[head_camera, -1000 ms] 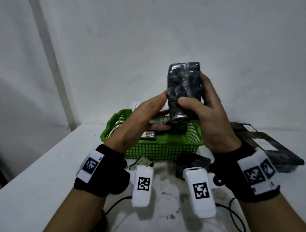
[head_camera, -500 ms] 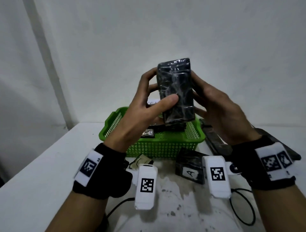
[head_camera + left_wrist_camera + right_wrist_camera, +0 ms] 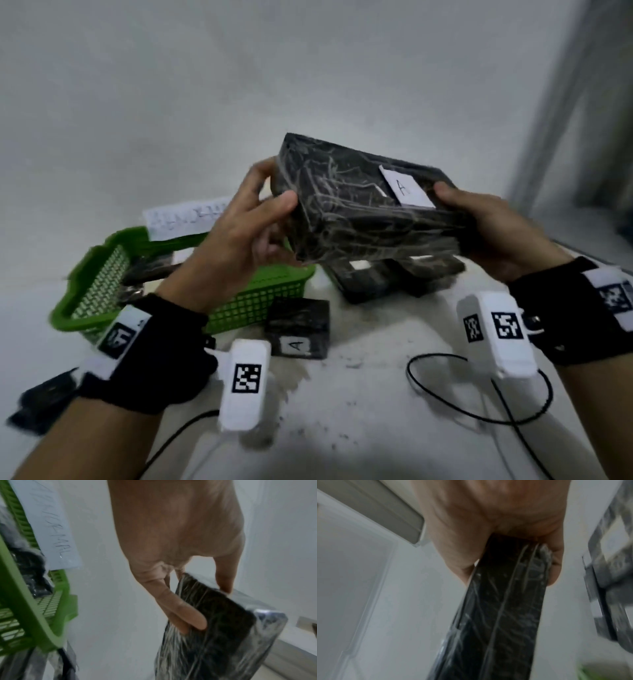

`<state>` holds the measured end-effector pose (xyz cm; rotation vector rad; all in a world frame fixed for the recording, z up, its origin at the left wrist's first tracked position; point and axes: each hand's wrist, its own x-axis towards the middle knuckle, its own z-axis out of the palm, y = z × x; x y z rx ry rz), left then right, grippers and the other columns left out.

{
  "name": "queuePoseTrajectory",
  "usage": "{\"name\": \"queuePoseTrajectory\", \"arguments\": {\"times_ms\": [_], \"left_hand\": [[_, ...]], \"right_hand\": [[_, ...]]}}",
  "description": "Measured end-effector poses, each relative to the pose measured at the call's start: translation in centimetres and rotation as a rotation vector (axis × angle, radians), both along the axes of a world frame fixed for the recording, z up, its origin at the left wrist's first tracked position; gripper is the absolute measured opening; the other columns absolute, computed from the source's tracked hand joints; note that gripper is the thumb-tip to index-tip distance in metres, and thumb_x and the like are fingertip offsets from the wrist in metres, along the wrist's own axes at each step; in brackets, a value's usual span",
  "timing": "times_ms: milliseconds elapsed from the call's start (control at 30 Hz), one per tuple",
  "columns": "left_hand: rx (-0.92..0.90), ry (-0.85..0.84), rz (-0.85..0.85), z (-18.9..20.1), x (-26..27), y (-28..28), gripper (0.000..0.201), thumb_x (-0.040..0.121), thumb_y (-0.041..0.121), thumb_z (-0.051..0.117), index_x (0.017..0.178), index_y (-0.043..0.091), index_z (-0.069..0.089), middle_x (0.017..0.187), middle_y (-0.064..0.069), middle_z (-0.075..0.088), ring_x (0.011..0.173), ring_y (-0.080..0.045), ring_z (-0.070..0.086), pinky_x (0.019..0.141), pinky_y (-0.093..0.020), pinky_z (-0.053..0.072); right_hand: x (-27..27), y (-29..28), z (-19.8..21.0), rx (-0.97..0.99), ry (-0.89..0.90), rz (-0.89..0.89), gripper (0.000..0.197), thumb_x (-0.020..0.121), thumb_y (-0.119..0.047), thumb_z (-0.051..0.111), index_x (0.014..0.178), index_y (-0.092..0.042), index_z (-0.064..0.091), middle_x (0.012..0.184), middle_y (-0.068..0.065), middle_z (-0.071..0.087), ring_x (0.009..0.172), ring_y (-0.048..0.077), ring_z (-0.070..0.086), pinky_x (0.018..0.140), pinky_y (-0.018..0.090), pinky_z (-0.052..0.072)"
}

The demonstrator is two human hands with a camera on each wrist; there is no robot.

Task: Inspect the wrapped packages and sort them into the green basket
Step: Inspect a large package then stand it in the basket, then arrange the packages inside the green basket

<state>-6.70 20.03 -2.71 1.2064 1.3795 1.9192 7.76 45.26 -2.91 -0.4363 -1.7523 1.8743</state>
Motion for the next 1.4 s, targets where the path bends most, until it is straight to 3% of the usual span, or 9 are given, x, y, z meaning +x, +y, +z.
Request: {"name": "queuePoseTrajectory", "arguments": {"times_ms": [100, 267, 367, 500, 567, 800, 1033, 1233, 1400], "left_hand": [[-0.084, 0.078, -0.028, -0.1, 1.1, 3.0, 0.044, 0.087, 0.026, 0.073, 0.125, 0.022, 0.051, 0.108, -0.004, 0.069, 0.081, -0.015, 0.070, 0.055, -0.026, 0.057], [-0.338, 0.367, 0.043, -1.7, 2.8, 6.7, 0.053, 0.077, 0.030, 0.074, 0.126, 0.019, 0.057, 0.123, -0.004, 0.065, 0.090, -0.017, 0.070, 0.071, -0.030, 0.060], [-0.516, 0.525, 0.095, -3.6, 2.7, 8.0, 0.052, 0.081, 0.024, 0.078, 0.128, 0.021, 0.054, 0.117, 0.004, 0.064, 0.082, -0.021, 0.072, 0.078, -0.036, 0.060], [-0.804, 0.765, 0.164, -5.9, 2.6, 9.0, 0.052, 0.080, 0.020, 0.081, 0.124, 0.029, 0.054, 0.112, 0.007, 0.065, 0.089, -0.011, 0.068, 0.074, -0.017, 0.052], [-0.929, 0.820, 0.154, -6.5, 2.8, 9.4, 0.057, 0.079, 0.020, 0.082, 0.128, 0.029, 0.053, 0.116, 0.003, 0.065, 0.091, -0.014, 0.066, 0.079, -0.026, 0.052], [-1.075, 0.906, 0.159, -5.5, 3.1, 9.7, 0.057, 0.080, 0.029, 0.081, 0.129, 0.031, 0.053, 0.124, 0.004, 0.062, 0.097, -0.014, 0.063, 0.083, -0.030, 0.049], [-1.007, 0.900, 0.207, -4.1, 2.5, 8.4, 0.045, 0.082, 0.033, 0.079, 0.122, 0.030, 0.060, 0.117, 0.011, 0.065, 0.092, -0.009, 0.063, 0.071, -0.017, 0.046], [-0.912, 0.771, 0.427, -2.1, 0.6, 1.9, 0.020, 0.086, 0.035, 0.075, 0.103, 0.035, 0.064, 0.090, 0.017, 0.070, 0.080, -0.003, 0.065, 0.064, -0.022, 0.045], [-0.987, 0.703, 0.503, -2.7, -0.1, -3.7, 0.023, 0.087, 0.037, 0.073, 0.109, 0.035, 0.066, 0.093, 0.017, 0.069, 0.082, -0.004, 0.063, 0.067, -0.025, 0.046]], "right_hand": [[4.6, 2.8, 0.5, 0.112, -0.110, -0.181, 0.035, 0.082, -0.040, 0.071, 0.102, -0.012, 0.075, 0.099, 0.010, 0.072, 0.080, 0.022, 0.066, 0.072, 0.032, 0.050], [8.7, 6.3, -1.6, 0.216, -0.330, -0.342, 0.027, 0.086, -0.040, 0.074, 0.083, -0.013, 0.073, 0.061, -0.003, 0.069, 0.049, 0.010, 0.063, 0.047, 0.018, 0.049], [8.1, 7.4, -5.0, 0.253, -0.468, -0.308, 0.027, 0.089, -0.039, 0.072, 0.087, -0.012, 0.074, 0.066, 0.001, 0.071, 0.050, 0.012, 0.063, 0.050, 0.021, 0.049], [6.0, 8.4, -8.5, 0.323, -0.575, -0.234, 0.023, 0.088, -0.036, 0.074, 0.089, -0.012, 0.073, 0.075, 0.002, 0.072, 0.064, 0.016, 0.065, 0.059, 0.027, 0.048], [4.9, 8.9, -9.4, 0.408, -0.616, -0.213, 0.028, 0.087, -0.039, 0.075, 0.092, -0.012, 0.074, 0.083, 0.004, 0.073, 0.074, 0.019, 0.066, 0.065, 0.030, 0.047], [2.6, 10.8, -9.9, 0.581, -0.826, -0.174, 0.054, 0.079, -0.057, 0.075, 0.116, -0.018, 0.069, 0.115, 0.001, 0.072, 0.106, 0.022, 0.067, 0.100, 0.043, 0.051], [2.4, 6.7, -6.1, 0.954, -0.670, -0.284, 0.066, 0.085, -0.057, 0.069, 0.137, -0.020, 0.053, 0.135, 0.006, 0.059, 0.124, 0.028, 0.053, 0.097, 0.037, 0.042], [-1.5, -2.7, -1.7, 1.033, -0.479, 0.095, 0.041, 0.083, -0.055, 0.069, 0.114, -0.029, 0.066, 0.105, -0.012, 0.068, 0.085, 0.003, 0.060, 0.078, 0.028, 0.042], [-6.2, -9.5, -3.8, 1.263, -0.604, 0.351, 0.059, 0.072, -0.063, 0.077, 0.118, -0.032, 0.058, 0.114, -0.007, 0.067, 0.103, 0.017, 0.063, 0.090, 0.035, 0.051]]}}
